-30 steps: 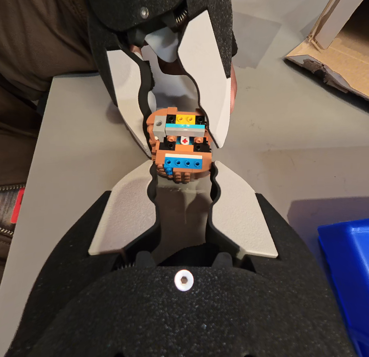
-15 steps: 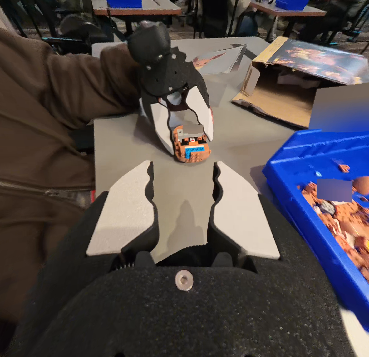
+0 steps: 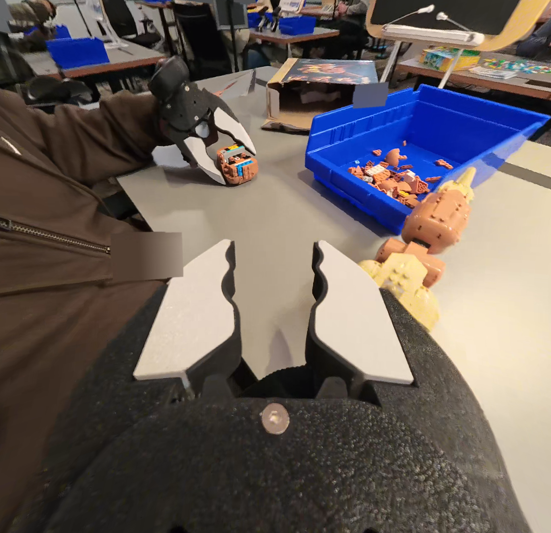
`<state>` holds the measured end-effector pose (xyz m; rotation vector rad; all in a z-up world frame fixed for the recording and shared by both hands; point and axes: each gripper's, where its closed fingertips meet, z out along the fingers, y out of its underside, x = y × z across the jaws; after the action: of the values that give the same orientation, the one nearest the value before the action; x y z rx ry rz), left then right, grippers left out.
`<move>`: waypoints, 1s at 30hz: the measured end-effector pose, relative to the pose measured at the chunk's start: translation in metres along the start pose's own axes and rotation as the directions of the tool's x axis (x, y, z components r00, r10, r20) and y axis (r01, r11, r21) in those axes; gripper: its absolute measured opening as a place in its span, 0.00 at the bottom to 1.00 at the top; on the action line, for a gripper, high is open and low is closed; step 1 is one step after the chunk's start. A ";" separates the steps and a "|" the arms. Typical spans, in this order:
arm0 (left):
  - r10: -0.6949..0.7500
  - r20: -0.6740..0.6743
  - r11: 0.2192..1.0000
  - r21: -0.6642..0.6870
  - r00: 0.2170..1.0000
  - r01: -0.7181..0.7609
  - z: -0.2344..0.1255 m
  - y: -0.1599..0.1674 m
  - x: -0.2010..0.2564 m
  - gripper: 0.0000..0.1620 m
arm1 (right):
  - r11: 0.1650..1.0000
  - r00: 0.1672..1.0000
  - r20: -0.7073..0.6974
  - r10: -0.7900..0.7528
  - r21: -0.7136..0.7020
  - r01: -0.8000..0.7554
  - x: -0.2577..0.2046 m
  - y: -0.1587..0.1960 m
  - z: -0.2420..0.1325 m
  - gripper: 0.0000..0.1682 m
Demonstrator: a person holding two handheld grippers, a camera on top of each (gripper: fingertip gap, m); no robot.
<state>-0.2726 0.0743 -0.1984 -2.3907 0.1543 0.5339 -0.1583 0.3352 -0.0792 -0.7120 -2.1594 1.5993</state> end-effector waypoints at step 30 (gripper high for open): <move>-0.299 0.279 0.952 0.029 0.912 0.303 -0.018 0.002 0.011 0.50 | 0.972 0.982 -0.065 0.175 0.171 -0.162 -0.053 0.073 -0.125 0.25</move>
<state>-0.2571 0.0612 -0.1914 -2.2644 -0.3417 0.7179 -0.0323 0.4180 -0.1114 -0.9105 -1.9275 1.7787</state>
